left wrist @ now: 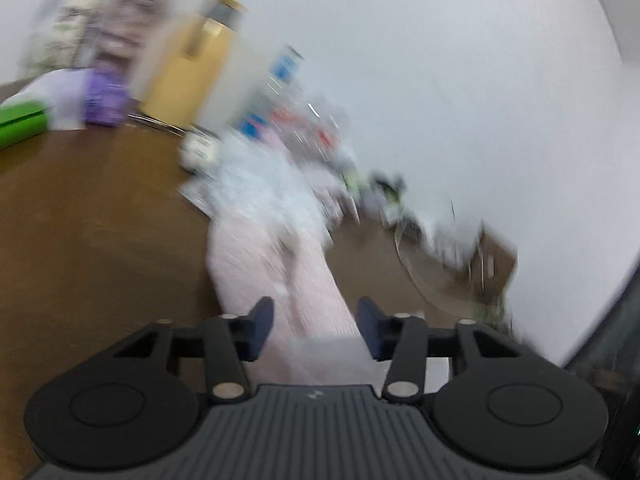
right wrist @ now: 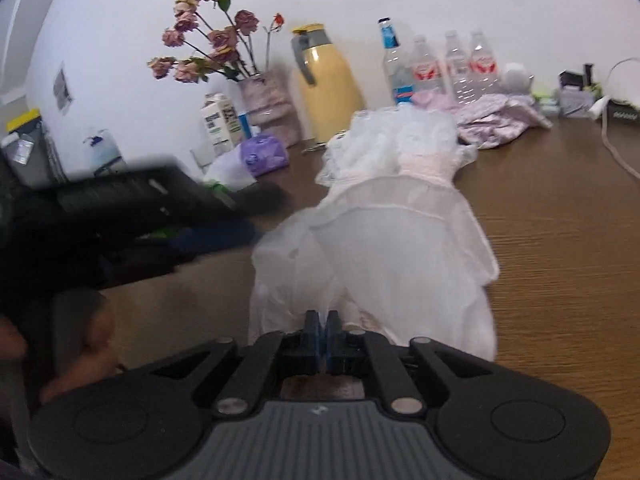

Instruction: Fold clothes

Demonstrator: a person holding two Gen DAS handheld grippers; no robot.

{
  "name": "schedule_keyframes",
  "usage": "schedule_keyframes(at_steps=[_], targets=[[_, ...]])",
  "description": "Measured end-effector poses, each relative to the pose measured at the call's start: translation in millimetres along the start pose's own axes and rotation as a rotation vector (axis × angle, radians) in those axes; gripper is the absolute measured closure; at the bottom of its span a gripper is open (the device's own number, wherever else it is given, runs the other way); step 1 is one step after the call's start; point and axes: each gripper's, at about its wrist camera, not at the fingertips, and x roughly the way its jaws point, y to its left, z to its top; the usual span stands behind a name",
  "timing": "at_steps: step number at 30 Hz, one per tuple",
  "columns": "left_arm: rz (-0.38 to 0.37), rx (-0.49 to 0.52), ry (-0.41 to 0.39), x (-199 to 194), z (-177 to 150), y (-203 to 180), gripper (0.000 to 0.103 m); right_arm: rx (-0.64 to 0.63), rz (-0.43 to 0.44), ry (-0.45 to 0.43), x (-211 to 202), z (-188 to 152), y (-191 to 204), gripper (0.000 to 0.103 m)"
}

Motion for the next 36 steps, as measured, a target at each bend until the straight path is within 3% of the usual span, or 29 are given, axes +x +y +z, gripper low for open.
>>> schedule_keyframes(at_steps=[1, 3, 6, 7, 8, 11, 12, 13, 14, 15, 16, 17, 19, 21, 24, 28, 31, 34, 36], targets=[[0.023, 0.045, 0.036, 5, -2, -6, 0.073, -0.004, 0.018, 0.0, -5, 0, -1, 0.094], [0.083, 0.081, 0.076, 12, -7, -10, 0.075, -0.016, 0.054, -0.005, -20, -1, -4, 0.08], [0.117, 0.123, 0.134, 14, -9, -10, 0.074, -0.192, 0.05, -0.154, -67, -9, 4, 0.067], [0.125, 0.15, 0.144, 11, -9, -11, 0.074, -0.257, 0.047, -0.209, -83, -11, 7, 0.066], [0.128, 0.164, 0.143, 8, -9, -12, 0.074, -0.274, 0.02, -0.242, -90, -13, 6, 0.064], [0.105, 0.192, 0.124, -2, -10, -16, 0.074, -0.261, -0.094, -0.309, -98, -16, -4, 0.039], [0.08, 0.187, 0.11, -3, -10, -20, 0.074, -0.227, -0.101, -0.287, -90, -16, -12, 0.039], [0.058, 0.178, 0.096, -3, -9, -23, 0.074, -0.181, -0.095, -0.244, -77, -14, -21, 0.04], [0.052, 0.168, 0.091, -1, -10, -27, 0.074, -0.154, -0.096, -0.22, -66, -13, -26, 0.054], [0.054, 0.158, 0.091, 2, -11, -30, 0.074, -0.144, -0.115, -0.212, -57, -10, -27, 0.083], [0.088, 0.158, 0.094, 7, -12, -33, 0.076, -0.138, -0.14, -0.207, -48, -6, -28, 0.096], [0.138, 0.158, 0.086, 11, -14, -34, 0.077, -0.146, -0.123, -0.215, -44, -4, -27, 0.101], [0.217, 0.142, 0.074, 17, -15, -33, 0.077, -0.205, -0.045, -0.231, -43, -3, -20, 0.101], [0.251, 0.093, 0.08, 21, -12, -25, 0.077, -0.316, 0.039, -0.226, -42, -4, -6, 0.101], [0.265, 0.071, 0.104, 27, -12, -17, 0.076, -0.557, 0.007, -0.155, -31, -11, 18, 0.101], [0.277, 0.116, 0.096, 27, -12, -21, 0.071, -0.752, -0.047, -0.04, -14, -22, 30, 0.101], [0.184, 0.046, 0.017, 6, -4, -13, 0.059, -0.776, -0.052, 0.024, -4, -27, 34, 0.1], [0.019, -0.013, -0.077, -20, 0, -4, 0.06, -0.755, -0.044, 0.04, 0, -23, 34, 0.1], [-0.06, 0.007, -0.071, -24, -2, -8, 0.06, -0.765, -0.037, 0.055, 2, -21, 34, 0.098]])
